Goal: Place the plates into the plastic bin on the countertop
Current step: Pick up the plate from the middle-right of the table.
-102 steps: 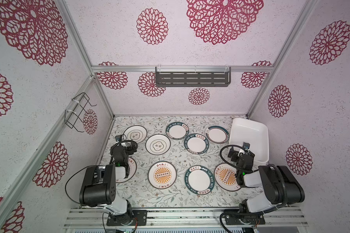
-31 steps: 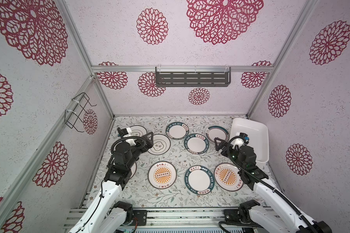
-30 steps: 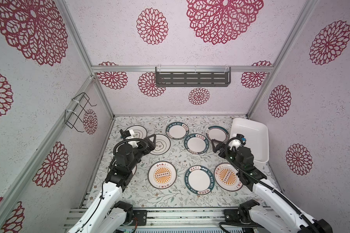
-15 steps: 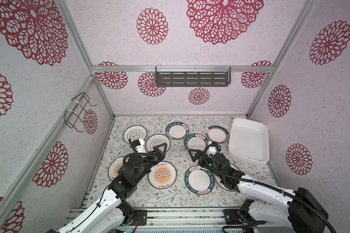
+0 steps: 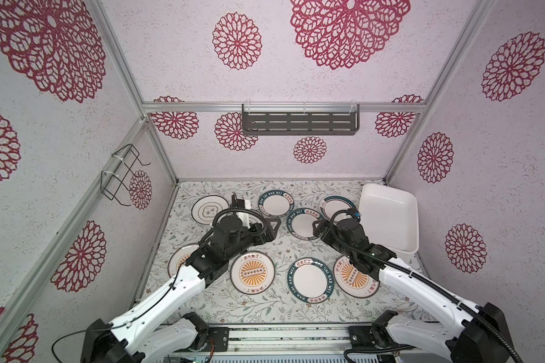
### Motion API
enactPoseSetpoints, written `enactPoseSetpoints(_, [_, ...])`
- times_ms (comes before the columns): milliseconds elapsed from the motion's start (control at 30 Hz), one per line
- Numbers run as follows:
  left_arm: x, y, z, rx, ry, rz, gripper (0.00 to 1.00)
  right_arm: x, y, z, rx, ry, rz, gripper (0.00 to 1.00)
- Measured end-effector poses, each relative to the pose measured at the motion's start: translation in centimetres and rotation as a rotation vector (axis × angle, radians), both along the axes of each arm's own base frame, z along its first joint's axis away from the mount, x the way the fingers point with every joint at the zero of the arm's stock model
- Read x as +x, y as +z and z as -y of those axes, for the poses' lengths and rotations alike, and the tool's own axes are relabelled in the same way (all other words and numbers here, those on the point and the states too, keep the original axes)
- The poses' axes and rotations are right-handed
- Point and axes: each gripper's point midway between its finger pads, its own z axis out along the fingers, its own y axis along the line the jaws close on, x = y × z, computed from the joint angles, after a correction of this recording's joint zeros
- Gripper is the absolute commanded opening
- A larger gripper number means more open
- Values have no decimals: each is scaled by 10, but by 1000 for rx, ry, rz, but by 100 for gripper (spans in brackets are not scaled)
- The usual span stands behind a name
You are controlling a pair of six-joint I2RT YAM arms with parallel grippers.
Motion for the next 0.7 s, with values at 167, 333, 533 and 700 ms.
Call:
enactPoseSetpoints(167, [4,-32,56,105,-191,-35,97,-42,-32,79,-109,-168,-146,99])
enactPoseSetpoints(333, [-2,-48,119,167,-380,-19,97,-84,-49,129,-123,-298,-218,98])
enactPoseSetpoints(533, [-20,-73,179,224,-556,-10,97,-122,-87,157,-137,-375,-357,97])
enactPoseSetpoints(700, [-37,-101,200,285,-629,-38,97,-139,-106,163,-120,-401,-436,96])
